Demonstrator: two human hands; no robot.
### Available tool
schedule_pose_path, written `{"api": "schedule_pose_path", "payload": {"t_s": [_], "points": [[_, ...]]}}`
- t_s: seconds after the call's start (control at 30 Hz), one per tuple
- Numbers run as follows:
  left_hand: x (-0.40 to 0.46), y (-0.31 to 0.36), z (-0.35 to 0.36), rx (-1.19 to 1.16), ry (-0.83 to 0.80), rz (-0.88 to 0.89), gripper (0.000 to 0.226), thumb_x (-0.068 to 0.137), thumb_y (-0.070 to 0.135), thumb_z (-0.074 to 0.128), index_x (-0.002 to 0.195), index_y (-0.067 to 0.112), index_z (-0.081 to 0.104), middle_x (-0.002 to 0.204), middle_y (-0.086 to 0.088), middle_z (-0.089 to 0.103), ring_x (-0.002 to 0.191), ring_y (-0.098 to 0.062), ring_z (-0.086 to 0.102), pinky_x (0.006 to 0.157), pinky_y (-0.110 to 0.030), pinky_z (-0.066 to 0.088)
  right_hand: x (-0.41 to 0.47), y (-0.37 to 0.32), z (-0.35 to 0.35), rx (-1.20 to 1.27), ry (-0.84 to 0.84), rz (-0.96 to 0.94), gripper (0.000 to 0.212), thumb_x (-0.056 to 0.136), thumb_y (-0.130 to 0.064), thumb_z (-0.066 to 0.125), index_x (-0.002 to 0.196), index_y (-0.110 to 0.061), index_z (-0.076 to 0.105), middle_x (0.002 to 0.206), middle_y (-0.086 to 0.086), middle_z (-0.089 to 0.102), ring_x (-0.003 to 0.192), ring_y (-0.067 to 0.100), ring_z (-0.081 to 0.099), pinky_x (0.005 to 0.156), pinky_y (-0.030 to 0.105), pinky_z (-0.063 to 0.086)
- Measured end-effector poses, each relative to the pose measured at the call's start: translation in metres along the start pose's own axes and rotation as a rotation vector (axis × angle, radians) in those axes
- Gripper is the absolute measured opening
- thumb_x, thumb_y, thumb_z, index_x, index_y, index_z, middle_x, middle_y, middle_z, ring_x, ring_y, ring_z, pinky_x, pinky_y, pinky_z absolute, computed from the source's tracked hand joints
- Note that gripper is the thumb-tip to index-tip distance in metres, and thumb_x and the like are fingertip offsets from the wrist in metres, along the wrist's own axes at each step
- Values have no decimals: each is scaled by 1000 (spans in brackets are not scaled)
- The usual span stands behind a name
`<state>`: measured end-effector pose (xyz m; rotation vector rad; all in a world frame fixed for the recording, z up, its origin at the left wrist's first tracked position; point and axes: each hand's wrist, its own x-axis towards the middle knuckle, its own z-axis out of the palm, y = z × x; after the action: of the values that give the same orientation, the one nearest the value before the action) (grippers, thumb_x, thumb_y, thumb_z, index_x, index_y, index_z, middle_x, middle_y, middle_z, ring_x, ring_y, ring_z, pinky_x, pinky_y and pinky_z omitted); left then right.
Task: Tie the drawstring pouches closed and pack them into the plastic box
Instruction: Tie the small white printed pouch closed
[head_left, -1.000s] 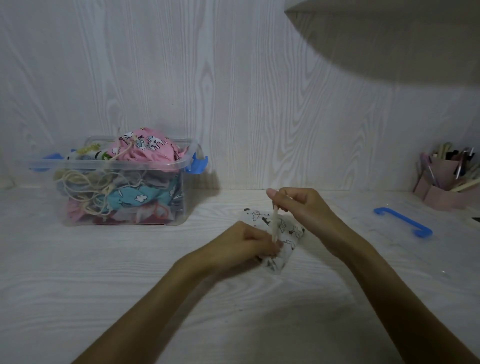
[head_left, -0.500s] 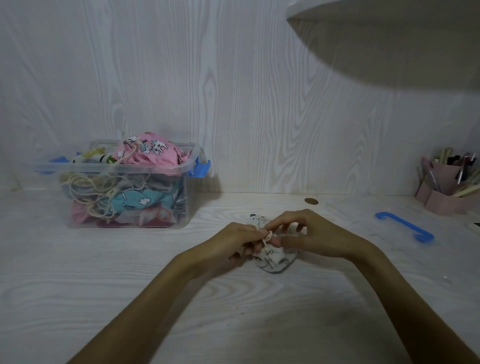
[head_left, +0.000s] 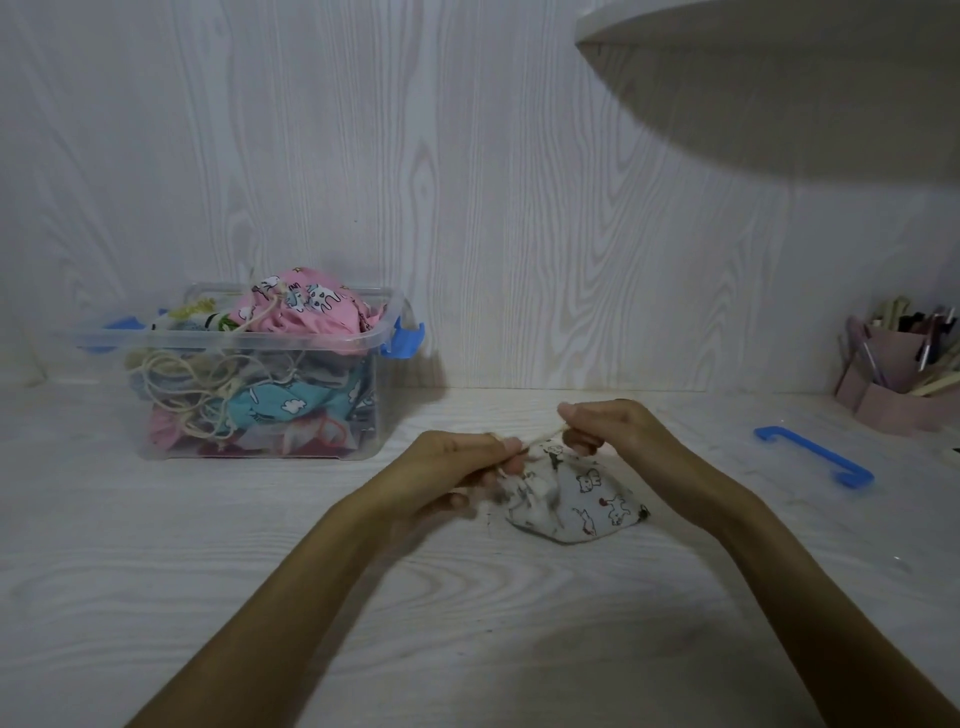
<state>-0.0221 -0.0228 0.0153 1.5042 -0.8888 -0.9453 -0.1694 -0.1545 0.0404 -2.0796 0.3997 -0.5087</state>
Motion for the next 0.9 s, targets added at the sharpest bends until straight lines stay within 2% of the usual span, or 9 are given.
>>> {"api": "schedule_pose_path", "payload": {"t_s": [0.1, 0.17, 0.3, 0.4, 0.47, 0.57, 0.67, 0.77, 0.9], "points": [[1, 2, -2, -304, 52, -78, 18, 77, 27, 72, 91, 17, 75, 90, 4, 74, 59, 3, 61, 39, -8, 36, -3, -4, -5, 7, 33, -46, 41, 93, -35, 45, 59, -13, 43, 58, -5, 42, 60, 6, 40, 79, 16, 37], [0, 5, 0, -368, 93, -94, 11, 74, 24, 75, 84, 20, 76, 91, 4, 75, 63, 5, 63, 42, -6, 38, -6, -6, -6, 17, -14, -73, 38, 89, -35, 49, 58, -13, 48, 58, -6, 46, 60, 5, 44, 79, 20, 39], [-3, 8, 2, -237, 192, -29, 6, 75, 22, 76, 80, 23, 76, 78, 9, 72, 68, 4, 59, 58, -15, 35, -9, -9, -6, -61, -246, -46, 31, 82, -38, 55, 57, -22, 63, 62, -7, 59, 66, 8, 55, 92, 34, 46], [-6, 10, 4, -108, 205, 54, 4, 74, 20, 75, 74, 23, 76, 71, 14, 68, 63, 6, 56, 63, -21, 34, -11, -9, -6, -140, -365, -3, 31, 88, -32, 57, 60, -26, 68, 64, -9, 64, 67, 5, 57, 88, 26, 45], [-7, 11, 6, -40, 209, 102, 7, 73, 17, 75, 70, 23, 74, 71, 16, 67, 59, 8, 54, 63, -23, 33, -10, -8, -4, -135, -273, -12, 35, 87, -42, 52, 61, -28, 70, 61, -9, 63, 61, 3, 53, 71, 17, 43], [-6, 11, 8, 22, 195, 139, 11, 73, 13, 74, 68, 22, 72, 79, 17, 70, 59, 10, 54, 63, -21, 36, -1, -1, 0, -110, 99, -112, 23, 89, -39, 54, 83, -27, 73, 69, -13, 63, 65, 2, 53, 66, 16, 42], [-6, 10, 10, 31, 177, 181, 9, 75, 6, 72, 76, 15, 72, 68, 15, 70, 58, 10, 57, 57, -14, 39, 4, 8, 7, -161, 46, -196, 15, 87, -28, 64, 98, -35, 71, 82, -9, 64, 72, 10, 59, 66, 22, 48], [-7, 9, 12, -2, 158, 244, 12, 75, -6, 70, 79, 5, 70, 55, 10, 68, 51, 6, 60, 47, -4, 39, 5, 14, 10, -212, 40, -203, 15, 84, -26, 68, 94, -37, 72, 81, -7, 64, 70, 3, 55, 63, 16, 44], [-5, 5, 9, 36, 150, 324, 14, 73, -10, 71, 79, 3, 71, 63, 4, 72, 61, -2, 68, 57, -8, 48, 6, 22, 19, -279, 133, -256, 9, 81, -34, 67, 88, -37, 72, 79, -10, 66, 71, 4, 56, 65, 16, 44]]}}
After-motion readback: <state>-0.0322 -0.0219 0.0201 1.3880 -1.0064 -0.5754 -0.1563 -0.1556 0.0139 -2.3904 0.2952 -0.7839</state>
